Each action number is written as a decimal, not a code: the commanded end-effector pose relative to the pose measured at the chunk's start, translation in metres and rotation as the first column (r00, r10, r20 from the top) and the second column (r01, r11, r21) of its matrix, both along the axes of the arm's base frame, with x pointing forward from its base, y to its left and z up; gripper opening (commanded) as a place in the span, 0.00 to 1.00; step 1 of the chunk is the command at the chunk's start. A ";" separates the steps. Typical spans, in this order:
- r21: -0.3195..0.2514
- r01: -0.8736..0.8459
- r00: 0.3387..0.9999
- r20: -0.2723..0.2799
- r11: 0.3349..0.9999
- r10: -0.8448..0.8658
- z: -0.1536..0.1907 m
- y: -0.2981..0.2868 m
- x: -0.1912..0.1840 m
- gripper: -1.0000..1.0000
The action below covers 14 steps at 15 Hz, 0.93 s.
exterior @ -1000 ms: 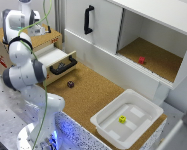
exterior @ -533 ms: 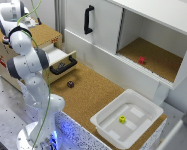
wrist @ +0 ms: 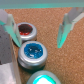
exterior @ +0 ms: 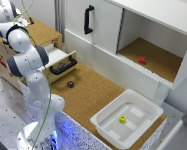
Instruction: Turn on the blue led light
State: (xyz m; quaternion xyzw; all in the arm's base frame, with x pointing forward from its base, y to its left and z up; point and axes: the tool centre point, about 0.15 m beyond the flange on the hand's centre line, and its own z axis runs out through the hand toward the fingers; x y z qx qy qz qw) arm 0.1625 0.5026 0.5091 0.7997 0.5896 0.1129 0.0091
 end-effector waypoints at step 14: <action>-0.138 0.025 0.996 -0.083 0.990 -0.037 -0.041 0.042 0.023 0.00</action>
